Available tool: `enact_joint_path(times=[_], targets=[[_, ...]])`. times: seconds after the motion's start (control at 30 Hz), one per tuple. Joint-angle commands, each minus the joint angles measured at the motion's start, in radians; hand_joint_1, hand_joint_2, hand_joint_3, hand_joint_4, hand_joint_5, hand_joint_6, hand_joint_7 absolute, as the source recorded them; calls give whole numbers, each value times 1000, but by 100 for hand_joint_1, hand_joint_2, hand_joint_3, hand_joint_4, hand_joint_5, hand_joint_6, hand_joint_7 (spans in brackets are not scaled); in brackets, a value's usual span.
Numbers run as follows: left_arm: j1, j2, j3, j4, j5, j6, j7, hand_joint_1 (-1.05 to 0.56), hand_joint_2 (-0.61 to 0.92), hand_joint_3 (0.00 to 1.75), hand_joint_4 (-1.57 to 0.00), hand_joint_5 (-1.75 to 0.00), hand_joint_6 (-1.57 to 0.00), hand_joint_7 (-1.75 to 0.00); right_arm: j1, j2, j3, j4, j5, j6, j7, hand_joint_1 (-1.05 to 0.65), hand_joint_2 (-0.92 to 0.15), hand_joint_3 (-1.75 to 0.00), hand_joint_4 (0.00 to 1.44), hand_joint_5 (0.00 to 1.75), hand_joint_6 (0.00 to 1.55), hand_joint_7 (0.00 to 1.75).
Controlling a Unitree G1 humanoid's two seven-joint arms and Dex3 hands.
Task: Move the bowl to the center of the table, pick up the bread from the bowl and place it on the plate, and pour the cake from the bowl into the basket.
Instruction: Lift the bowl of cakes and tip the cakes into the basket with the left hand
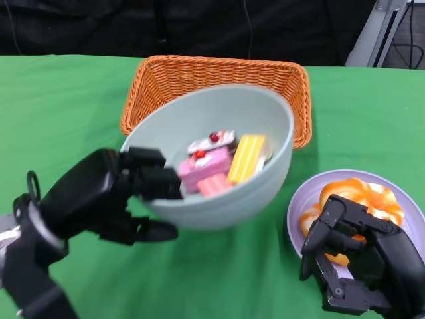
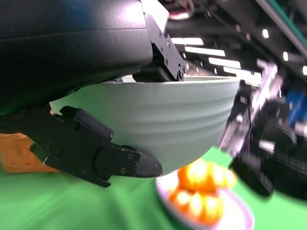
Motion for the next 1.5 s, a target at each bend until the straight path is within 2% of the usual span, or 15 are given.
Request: enact_joint_path(times=[0.03, 0.1, 0.17, 0.27, 0.47, 0.53, 0.6, 0.7, 0.83, 0.9, 1.07, 1.2, 1.37, 1.5], targets=[[-35, -27, 15, -36, -146, 59, -108, -31, 71, 80, -71, -175, -58, -158, -3, -10, 1, 13, -2, 1, 2, 2, -53, -131, 73, 171, 65, 154], [-59, -48, 17, -52, -219, 109, -191, -32, 73, 77, -70, -175, -60, -154, -3, -10, 6, 19, -9, 0, 1, 3, -53, -130, 73, 170, 65, 154], [-94, -77, 24, -54, -283, 160, -272, -24, 67, 83, -70, -169, -69, -135, -5, -11, 14, 29, -20, -7, 1, 2, -54, -125, 73, 169, 66, 152], [-145, -121, 53, -36, -314, 213, -343, -23, 64, 88, -74, -165, -74, -124, -7, -13, 24, 42, -41, -23, 1, 4, -55, -122, 72, 169, 67, 151], [-259, -202, 114, 49, -285, 281, -394, -25, 76, 63, -75, -162, -74, -116, -15, -12, 38, 80, -56, -51, 15, 4, -58, -116, 72, 168, 69, 151], [-309, -225, 126, 107, -262, 291, -393, -25, 77, 61, -75, -162, -74, -116, -15, -11, 43, 85, -57, -49, 17, 4, -58, -116, 73, 167, 69, 151], [-371, -247, 135, 183, -232, 301, -383, -23, 70, 72, -74, -164, -73, -122, -14, -11, 48, 88, -58, -46, 17, 5, -58, -116, 73, 167, 69, 150], [-453, -268, 140, 276, -175, 314, -358, -25, 68, 77, -76, -166, -72, -124, -17, -13, 49, 100, -58, -55, 16, 5, -59, -117, 74, 167, 69, 150], [-520, -277, 133, 348, -78, 320, -291, -27, 79, 60, -75, -164, -72, -121, -19, -15, 49, 109, -61, -59, 15, 4, -59, -117, 74, 167, 70, 148], [-558, -301, 132, 396, -53, 347, -260, -28, 83, 52, -75, -169, -72, -126, -19, -18, 50, 112, -62, -60, 16, 3, -59, -116, 74, 166, 70, 147], [-608, -418, 232, 480, -174, 489, -283, -26, 87, 47, -80, -174, -71, -139, -17, -19, 56, 117, -64, -56, 19, 1, -59, -114, 73, 166, 70, 146], [-628, -499, 326, 505, -279, 585, -298, -26, 86, 50, -88, -175, -75, -139, -16, -15, 59, 127, -69, -68, 15, 1, -59, -113, 73, 166, 71, 145], [-645, -576, 424, 500, -397, 717, -328, -30, 84, 55, -82, -175, -71, -144, -18, -13, 62, 136, -77, -79, 11, 0, -59, -114, 73, 165, 71, 145], [-653, -609, 482, 482, -470, 820, -356, -33, 83, 58, -78, -175, -68, -146, -20, -10, 64, 139, -68, -75, 18, 0, -59, -114, 73, 166, 71, 146]])
